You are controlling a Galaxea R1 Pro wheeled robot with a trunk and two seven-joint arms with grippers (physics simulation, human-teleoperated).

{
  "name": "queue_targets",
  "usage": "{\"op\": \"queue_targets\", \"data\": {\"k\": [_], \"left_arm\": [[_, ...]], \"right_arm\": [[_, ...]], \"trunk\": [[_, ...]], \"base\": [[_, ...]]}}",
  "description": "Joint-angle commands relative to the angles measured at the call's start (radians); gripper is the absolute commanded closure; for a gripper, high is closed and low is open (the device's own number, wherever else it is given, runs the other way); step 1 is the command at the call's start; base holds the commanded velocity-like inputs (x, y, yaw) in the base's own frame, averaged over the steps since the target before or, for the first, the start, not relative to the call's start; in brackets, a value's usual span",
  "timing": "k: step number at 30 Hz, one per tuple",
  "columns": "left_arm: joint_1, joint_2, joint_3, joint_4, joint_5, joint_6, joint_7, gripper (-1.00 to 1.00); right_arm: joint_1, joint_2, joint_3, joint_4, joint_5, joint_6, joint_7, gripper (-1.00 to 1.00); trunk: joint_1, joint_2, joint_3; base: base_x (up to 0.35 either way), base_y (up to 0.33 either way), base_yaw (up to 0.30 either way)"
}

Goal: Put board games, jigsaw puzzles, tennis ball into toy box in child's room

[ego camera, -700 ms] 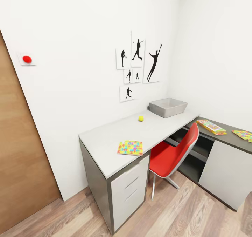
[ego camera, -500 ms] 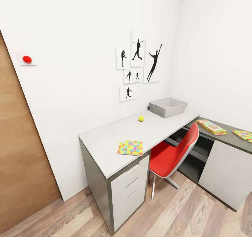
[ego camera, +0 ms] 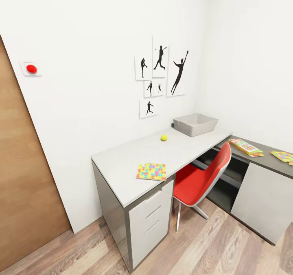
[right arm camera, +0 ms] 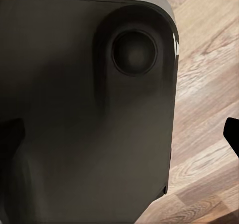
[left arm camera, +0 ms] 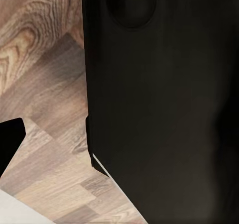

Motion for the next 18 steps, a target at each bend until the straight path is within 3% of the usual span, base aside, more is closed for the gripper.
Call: {"op": "queue_targets", "data": {"k": [1, 18], "left_arm": [[0.000, 0.000, 0.000, 0.000, 0.000, 0.000, 0.000, -1.00], [0.005, 0.004, -0.003, 0.001, -0.004, -0.003, 0.002, -1.00]], "right_arm": [[0.000, 0.000, -0.001, -0.001, 0.000, 0.003, -0.001, -1.00], [0.006, 0.000, 0.000, 0.003, 0.000, -0.011, -0.002, -1.00]], "trunk": [[0.000, 0.000, -0.001], [0.000, 0.000, -0.001]], "base": [[0.000, 0.000, 0.000], [0.000, 0.000, 0.000]]}}
